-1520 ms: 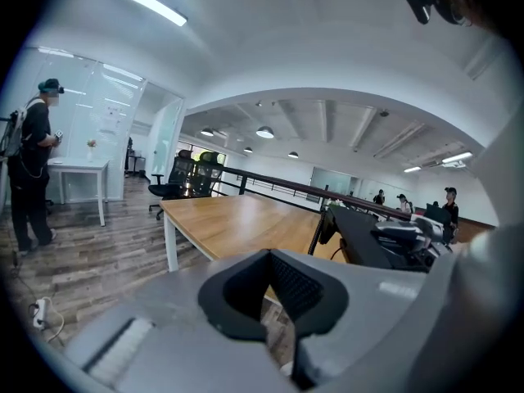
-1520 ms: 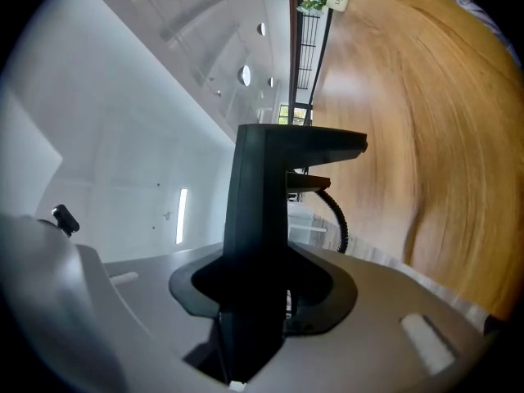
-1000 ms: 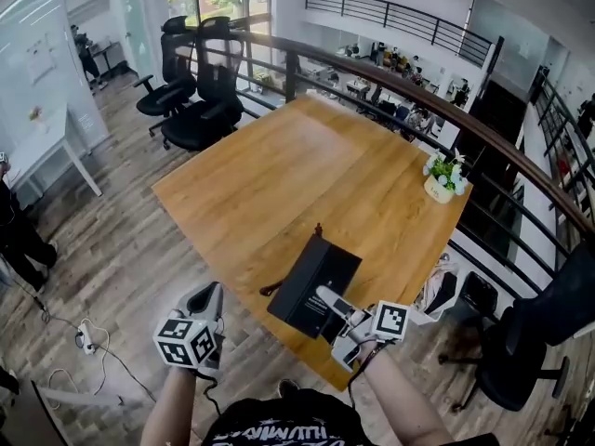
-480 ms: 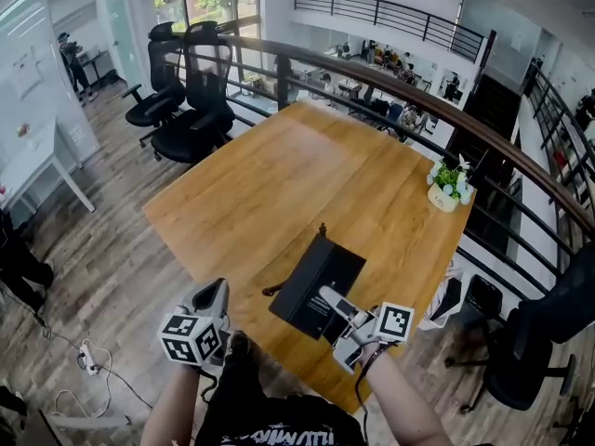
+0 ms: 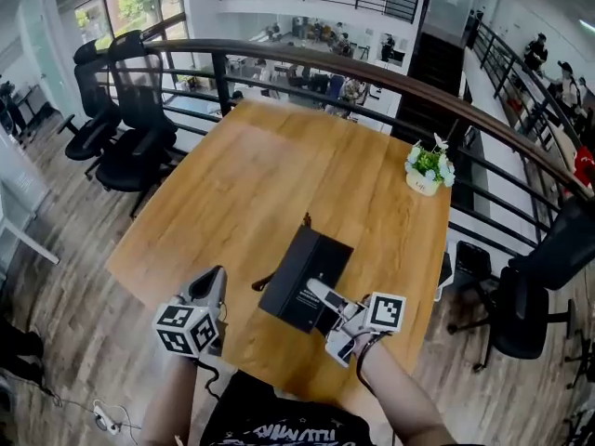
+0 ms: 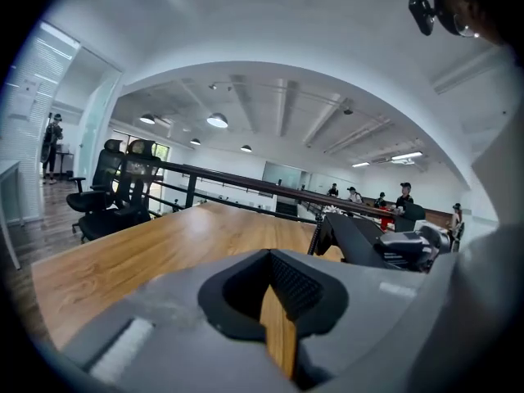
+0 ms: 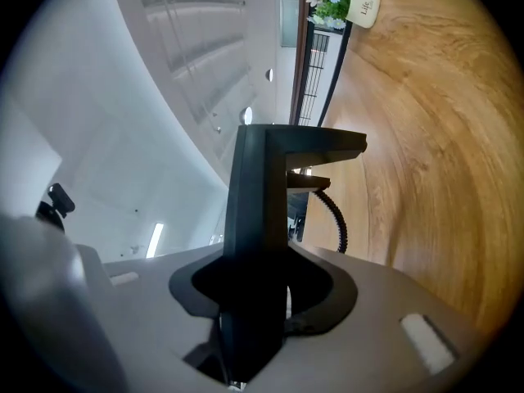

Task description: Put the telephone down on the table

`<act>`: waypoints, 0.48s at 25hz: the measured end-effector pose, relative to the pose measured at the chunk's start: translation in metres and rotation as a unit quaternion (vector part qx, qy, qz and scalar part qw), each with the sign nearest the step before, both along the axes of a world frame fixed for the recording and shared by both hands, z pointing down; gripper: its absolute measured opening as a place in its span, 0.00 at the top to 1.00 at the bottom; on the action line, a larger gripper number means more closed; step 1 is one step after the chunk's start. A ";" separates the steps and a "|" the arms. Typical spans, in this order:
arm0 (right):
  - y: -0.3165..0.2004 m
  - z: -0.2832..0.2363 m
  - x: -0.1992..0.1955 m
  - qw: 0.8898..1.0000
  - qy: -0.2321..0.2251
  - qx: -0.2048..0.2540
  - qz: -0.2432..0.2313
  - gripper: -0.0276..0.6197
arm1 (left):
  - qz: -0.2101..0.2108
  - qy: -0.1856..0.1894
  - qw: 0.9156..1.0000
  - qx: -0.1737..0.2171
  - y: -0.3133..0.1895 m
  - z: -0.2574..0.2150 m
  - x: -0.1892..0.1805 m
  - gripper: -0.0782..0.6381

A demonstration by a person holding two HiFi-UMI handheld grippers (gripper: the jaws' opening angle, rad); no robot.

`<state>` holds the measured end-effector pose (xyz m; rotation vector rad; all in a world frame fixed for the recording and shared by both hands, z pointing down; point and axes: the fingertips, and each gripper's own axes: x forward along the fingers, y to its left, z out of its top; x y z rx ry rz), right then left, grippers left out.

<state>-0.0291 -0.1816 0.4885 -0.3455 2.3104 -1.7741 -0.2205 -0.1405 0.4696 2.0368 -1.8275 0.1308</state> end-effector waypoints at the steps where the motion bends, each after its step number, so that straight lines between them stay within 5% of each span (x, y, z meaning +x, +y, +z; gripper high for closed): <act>1: -0.009 0.000 -0.009 1.000 0.003 0.000 0.009 0.71 | 0.010 0.001 1.000 -0.001 -0.012 0.000 -0.010 0.89; 12: -0.082 0.005 -0.077 0.998 0.037 0.001 0.059 0.71 | 0.093 0.004 0.996 0.004 -0.114 -0.002 -0.072 0.89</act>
